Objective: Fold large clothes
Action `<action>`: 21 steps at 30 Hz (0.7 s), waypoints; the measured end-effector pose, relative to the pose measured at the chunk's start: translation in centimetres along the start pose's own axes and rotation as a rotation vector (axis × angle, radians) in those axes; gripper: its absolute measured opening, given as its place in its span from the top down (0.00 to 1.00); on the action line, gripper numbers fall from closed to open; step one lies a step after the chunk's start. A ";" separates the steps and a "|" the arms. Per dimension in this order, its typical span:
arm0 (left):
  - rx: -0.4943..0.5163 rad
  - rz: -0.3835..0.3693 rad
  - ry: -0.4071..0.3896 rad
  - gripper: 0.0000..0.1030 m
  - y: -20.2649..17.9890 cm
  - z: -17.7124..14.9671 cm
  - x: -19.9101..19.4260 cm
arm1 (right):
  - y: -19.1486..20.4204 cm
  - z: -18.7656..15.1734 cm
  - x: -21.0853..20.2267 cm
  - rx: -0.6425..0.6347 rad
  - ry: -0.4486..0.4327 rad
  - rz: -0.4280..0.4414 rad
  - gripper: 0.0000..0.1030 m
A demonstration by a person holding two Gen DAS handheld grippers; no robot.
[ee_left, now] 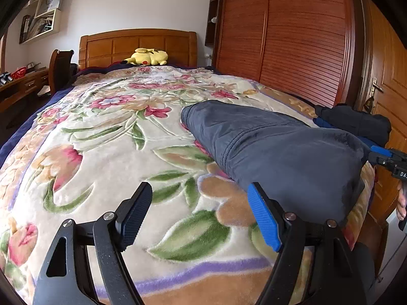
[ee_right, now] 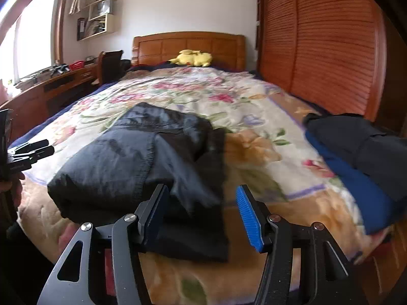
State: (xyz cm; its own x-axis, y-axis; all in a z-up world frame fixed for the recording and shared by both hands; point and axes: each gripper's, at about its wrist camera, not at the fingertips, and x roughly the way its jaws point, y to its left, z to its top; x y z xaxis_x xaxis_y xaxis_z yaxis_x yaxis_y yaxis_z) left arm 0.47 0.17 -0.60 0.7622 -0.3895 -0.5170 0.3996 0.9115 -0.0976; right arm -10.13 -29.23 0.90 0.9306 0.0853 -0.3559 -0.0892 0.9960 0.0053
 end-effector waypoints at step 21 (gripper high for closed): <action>0.080 0.018 0.129 0.24 0.2 8.3 12.3 | -0.8 -4.5 5.6 0.144 0.140 0.084 0.38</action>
State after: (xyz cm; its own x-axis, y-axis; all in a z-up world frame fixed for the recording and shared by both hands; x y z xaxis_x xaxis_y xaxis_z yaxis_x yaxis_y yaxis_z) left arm 14.11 -5.50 0.05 0.7000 -0.3484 -0.6234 0.4300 0.9026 -0.0215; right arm -6.42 -29.62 -5.32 0.8627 0.1741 -0.4748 -0.1036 0.9798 0.1709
